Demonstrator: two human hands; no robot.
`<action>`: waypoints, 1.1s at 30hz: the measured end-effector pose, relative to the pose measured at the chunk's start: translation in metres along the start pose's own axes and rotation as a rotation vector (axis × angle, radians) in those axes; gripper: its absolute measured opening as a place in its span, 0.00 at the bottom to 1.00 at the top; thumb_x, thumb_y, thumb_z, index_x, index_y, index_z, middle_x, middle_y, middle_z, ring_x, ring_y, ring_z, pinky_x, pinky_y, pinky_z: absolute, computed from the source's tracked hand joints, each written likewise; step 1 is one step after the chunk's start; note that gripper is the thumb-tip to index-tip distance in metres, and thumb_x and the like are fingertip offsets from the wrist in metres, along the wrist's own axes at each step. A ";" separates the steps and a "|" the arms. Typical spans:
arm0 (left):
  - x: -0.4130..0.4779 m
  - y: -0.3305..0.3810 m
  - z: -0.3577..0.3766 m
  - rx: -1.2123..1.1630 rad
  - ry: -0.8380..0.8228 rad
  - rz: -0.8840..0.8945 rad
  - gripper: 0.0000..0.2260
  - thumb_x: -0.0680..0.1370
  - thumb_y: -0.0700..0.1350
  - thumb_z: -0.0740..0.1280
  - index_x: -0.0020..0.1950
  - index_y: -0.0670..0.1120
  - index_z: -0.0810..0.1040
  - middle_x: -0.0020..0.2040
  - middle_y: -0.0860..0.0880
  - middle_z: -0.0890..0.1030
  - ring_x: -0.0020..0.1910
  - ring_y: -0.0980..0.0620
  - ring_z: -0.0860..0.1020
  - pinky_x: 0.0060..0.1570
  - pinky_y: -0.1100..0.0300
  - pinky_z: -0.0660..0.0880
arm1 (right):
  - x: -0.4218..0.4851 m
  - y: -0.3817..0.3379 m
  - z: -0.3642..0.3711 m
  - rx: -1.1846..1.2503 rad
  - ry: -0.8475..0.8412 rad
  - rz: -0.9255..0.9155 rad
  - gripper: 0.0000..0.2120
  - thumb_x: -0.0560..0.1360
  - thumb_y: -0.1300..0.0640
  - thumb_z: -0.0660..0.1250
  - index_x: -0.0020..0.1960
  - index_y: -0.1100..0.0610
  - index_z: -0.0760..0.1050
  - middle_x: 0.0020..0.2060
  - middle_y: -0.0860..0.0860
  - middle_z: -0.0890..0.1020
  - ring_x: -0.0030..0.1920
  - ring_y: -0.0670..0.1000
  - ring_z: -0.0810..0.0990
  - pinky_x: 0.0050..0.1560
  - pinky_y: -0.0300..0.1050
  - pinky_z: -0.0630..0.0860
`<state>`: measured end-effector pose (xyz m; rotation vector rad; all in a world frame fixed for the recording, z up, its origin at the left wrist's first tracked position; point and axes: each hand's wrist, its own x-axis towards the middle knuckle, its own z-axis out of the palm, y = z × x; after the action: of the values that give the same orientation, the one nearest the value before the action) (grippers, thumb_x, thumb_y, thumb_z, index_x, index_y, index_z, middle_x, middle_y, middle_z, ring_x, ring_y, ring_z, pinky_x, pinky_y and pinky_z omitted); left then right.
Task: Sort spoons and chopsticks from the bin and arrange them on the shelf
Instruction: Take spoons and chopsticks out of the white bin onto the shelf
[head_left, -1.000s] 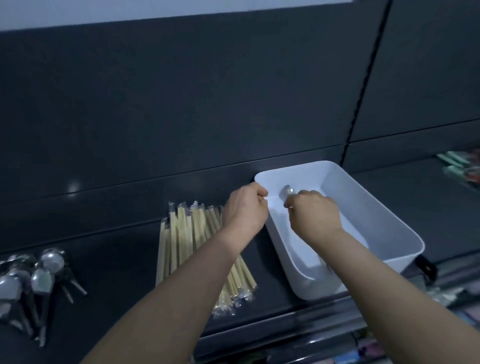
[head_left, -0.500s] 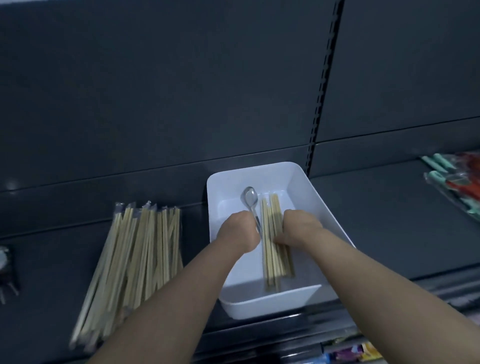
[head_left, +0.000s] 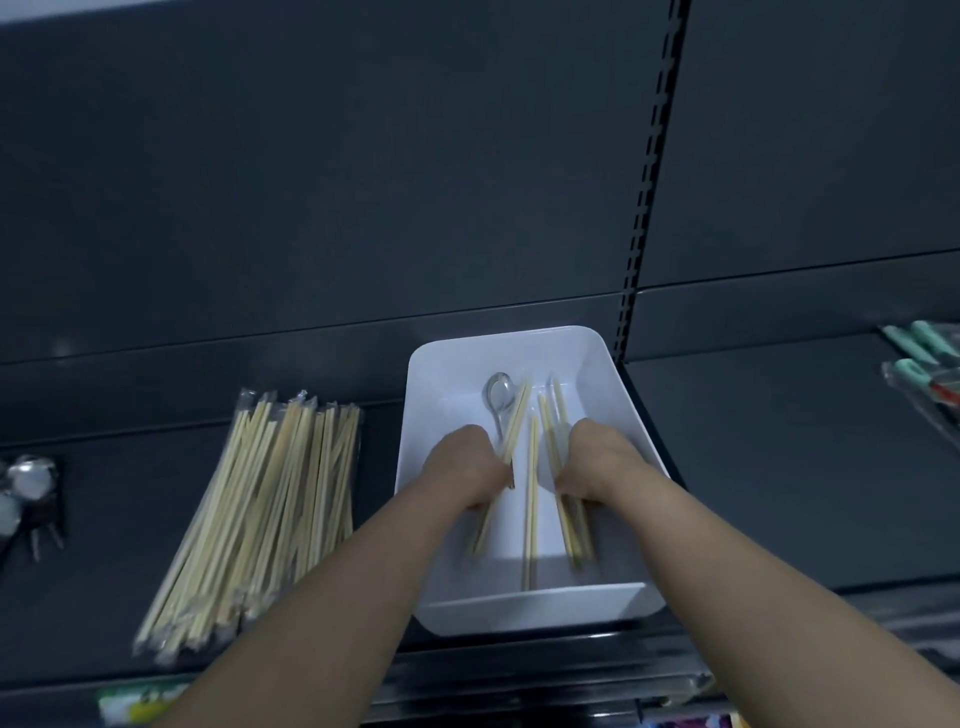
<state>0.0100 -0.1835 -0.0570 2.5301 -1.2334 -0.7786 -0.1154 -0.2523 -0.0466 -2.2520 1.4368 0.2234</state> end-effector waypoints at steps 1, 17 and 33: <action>0.000 -0.001 -0.002 -0.016 0.012 -0.001 0.07 0.70 0.41 0.67 0.34 0.43 0.72 0.30 0.47 0.74 0.32 0.45 0.77 0.36 0.57 0.76 | 0.001 0.000 0.000 0.007 0.013 0.000 0.05 0.74 0.61 0.64 0.48 0.58 0.69 0.51 0.54 0.79 0.47 0.54 0.77 0.40 0.41 0.71; -0.013 -0.033 -0.063 -0.521 0.488 0.216 0.01 0.75 0.40 0.65 0.44 0.45 0.74 0.37 0.48 0.78 0.38 0.44 0.78 0.39 0.53 0.76 | -0.020 -0.058 -0.022 0.193 0.309 -0.062 0.14 0.74 0.54 0.63 0.58 0.57 0.73 0.47 0.53 0.82 0.50 0.57 0.79 0.43 0.43 0.73; -0.047 -0.245 -0.118 -0.166 0.236 -0.090 0.12 0.74 0.45 0.71 0.54 0.45 0.74 0.48 0.50 0.79 0.44 0.51 0.78 0.44 0.57 0.77 | -0.039 -0.246 0.089 0.050 0.177 -0.301 0.19 0.74 0.64 0.61 0.65 0.57 0.69 0.55 0.57 0.79 0.53 0.59 0.79 0.45 0.46 0.75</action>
<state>0.2139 0.0018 -0.0428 2.4698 -0.9457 -0.5551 0.0957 -0.0934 -0.0398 -2.4580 1.1488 -0.1097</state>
